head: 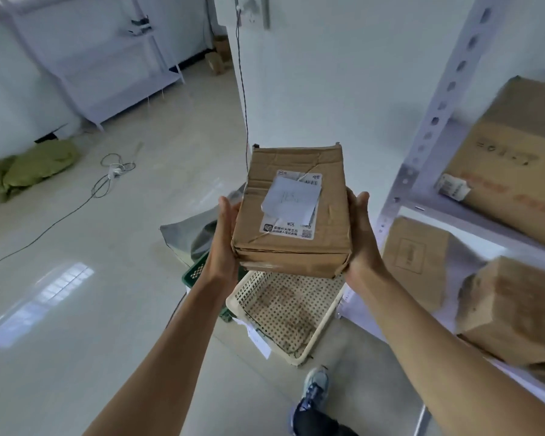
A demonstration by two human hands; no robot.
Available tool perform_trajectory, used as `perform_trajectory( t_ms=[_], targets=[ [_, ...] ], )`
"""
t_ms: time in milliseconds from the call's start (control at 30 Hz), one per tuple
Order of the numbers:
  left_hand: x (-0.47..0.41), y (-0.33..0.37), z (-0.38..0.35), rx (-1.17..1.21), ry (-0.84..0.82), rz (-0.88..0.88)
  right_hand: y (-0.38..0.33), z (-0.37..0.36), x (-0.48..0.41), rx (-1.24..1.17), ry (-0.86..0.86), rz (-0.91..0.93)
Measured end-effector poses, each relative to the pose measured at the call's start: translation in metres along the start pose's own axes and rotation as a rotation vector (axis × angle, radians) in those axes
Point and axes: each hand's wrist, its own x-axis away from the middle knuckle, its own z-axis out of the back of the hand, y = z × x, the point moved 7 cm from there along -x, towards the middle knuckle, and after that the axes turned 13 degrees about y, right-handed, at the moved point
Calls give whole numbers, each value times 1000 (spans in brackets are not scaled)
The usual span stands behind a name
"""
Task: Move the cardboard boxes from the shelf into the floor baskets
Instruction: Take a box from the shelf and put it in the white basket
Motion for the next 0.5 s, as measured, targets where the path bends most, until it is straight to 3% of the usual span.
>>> perform_trajectory(
  t_ms=[167, 367, 500],
  targets=[
    [-76, -50, -3, -123, -91, 81, 38, 6, -59, -19, 44, -75],
    [-163, -130, -8, -210, -45, 335, 100, 41, -136, 13, 249, -210],
    [-206, -178, -15, -285, -88, 411, 146, 63, -174, 45, 346, -287]
  ],
)
